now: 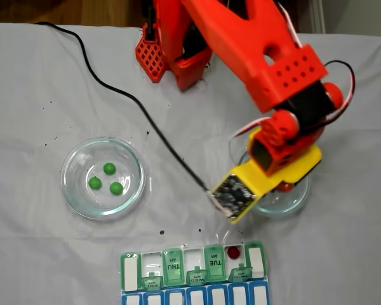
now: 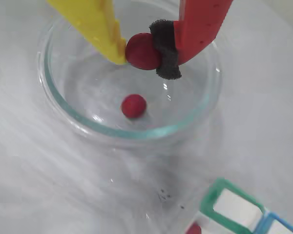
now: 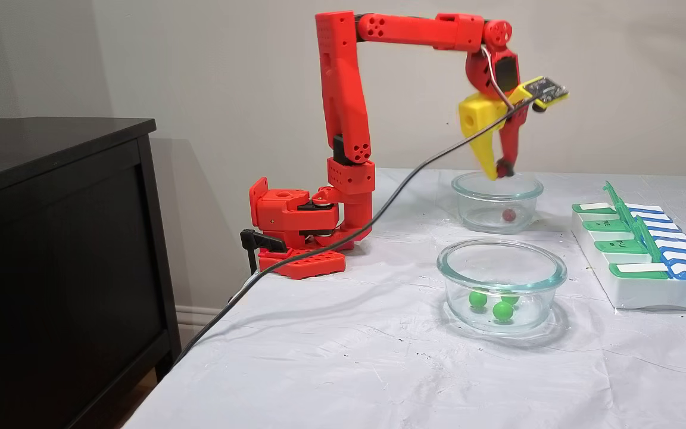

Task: Sort medicines into box.

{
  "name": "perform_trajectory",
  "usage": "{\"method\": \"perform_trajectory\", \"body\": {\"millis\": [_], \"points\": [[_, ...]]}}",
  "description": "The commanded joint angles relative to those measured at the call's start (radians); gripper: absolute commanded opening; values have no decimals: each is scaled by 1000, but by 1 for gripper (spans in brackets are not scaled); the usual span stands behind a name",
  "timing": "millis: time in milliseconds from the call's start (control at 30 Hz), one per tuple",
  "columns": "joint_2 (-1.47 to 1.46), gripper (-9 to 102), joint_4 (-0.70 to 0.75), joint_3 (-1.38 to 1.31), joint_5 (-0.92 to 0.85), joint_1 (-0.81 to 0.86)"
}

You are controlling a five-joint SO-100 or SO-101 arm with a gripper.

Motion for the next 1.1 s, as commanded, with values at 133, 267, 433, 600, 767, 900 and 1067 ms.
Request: {"method": "perform_trajectory", "body": {"millis": [133,267,433,600,767,900,1067], "points": [[89,0,-126,-100,23,245],[5,0,-152,-124,-9,322],[-101,0,-221,-140,-37,383],[-206,0,-290,-149,-51,402],[-242,0,-373,-144,-69,426],[-273,0,-411,-143,-74,428],[-256,0,-431,-138,-75,428]]}}
